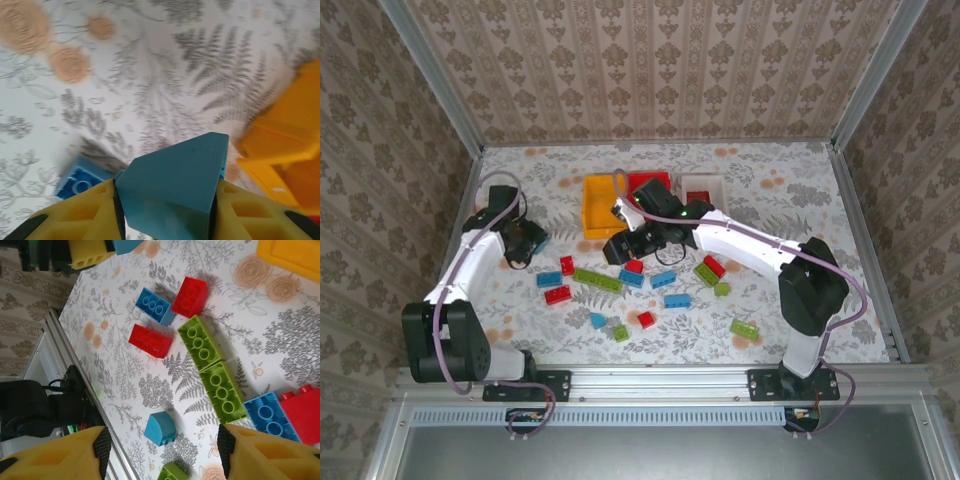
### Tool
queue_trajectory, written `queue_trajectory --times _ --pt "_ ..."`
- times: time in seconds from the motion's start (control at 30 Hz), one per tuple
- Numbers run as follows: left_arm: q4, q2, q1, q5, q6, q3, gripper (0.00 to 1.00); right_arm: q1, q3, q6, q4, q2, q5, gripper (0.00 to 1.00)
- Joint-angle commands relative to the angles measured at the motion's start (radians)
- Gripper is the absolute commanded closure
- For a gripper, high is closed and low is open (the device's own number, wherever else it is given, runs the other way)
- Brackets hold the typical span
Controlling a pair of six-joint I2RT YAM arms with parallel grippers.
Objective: Sort the legos into containers by color
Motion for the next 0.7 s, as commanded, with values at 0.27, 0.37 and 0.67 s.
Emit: queue_trajectory --times 0.27,0.37,0.67 --pt "-0.028 0.253 -0.260 -0.033 0.080 0.370 0.70 -0.105 -0.066 0.141 0.099 -0.133 0.171 0.40" --pt "-0.026 0.344 -0.297 -0.023 0.087 0.450 0.71 -0.117 -0.041 0.155 0.062 -0.134 0.225 0.40" --pt "-0.073 0.613 -0.359 -0.037 0.124 0.667 0.70 -0.149 -0.012 0.184 0.034 -0.140 0.237 0.39"
